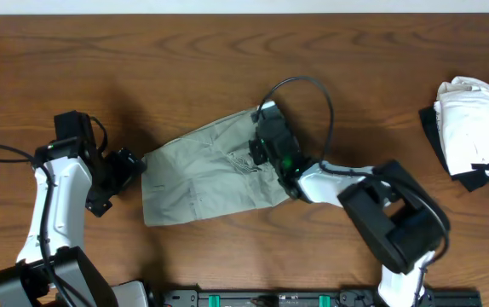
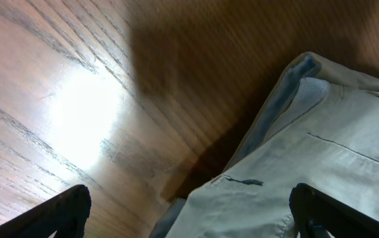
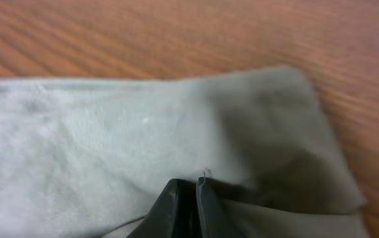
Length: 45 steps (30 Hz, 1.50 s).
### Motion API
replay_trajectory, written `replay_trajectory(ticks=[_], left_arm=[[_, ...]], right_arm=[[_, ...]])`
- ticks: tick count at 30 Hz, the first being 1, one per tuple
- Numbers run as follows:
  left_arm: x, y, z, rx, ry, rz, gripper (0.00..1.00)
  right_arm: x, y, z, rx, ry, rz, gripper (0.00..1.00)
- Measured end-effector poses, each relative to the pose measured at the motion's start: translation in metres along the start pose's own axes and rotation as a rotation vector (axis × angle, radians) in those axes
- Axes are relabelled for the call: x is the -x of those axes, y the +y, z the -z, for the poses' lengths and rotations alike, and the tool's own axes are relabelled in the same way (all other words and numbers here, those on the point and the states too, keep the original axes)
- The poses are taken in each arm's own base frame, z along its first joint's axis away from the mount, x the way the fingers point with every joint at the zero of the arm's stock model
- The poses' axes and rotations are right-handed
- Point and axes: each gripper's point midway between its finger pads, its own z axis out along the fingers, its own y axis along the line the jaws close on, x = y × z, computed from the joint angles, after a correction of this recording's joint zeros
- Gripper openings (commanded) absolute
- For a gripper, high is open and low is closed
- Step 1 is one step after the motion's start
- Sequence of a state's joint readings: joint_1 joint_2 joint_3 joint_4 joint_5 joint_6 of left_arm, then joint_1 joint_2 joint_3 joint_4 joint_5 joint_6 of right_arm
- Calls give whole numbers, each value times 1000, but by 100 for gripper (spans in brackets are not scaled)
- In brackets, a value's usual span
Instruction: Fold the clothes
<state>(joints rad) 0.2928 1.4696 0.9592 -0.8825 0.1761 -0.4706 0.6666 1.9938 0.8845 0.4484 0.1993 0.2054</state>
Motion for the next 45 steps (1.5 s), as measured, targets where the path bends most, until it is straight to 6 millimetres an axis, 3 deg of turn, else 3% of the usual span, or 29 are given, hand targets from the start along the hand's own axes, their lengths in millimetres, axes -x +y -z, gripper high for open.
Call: replay_trajectory(ticks=[4,8,11,15,19,21,29,35,41,45], left_arm=[[0,0,0,-1,0,0,98],[0,0,0,0,0,0,98],[0,0,0,0,-1,0,98],[0,0,0,0,-1,0,98],[0,0,0,0,1,0,98],[-1,0,0,2,3,0,98],[-1,1,0,3,6,1,98],[-1,1,0,3,6,1,98],[-1,1,0,2,4,1,98],[-1,0,0,2,4,1,98]], right_arm=[[-5,1,-2,-62,-14,40,5],[7,4,6,-181,-94,115,7],[33,16,23,-266,-229,158,15],[74,39,59,-299,-377,185,21],[101,43,83,-297,-435,175,21],[97,38,81,-308,-404,188,20],[45,17,42,-281,-212,190,16],[-4,4,10,-287,-104,166,17],[4,1,13,-329,-150,136,18],[23,-1,32,-410,-217,132,17]])
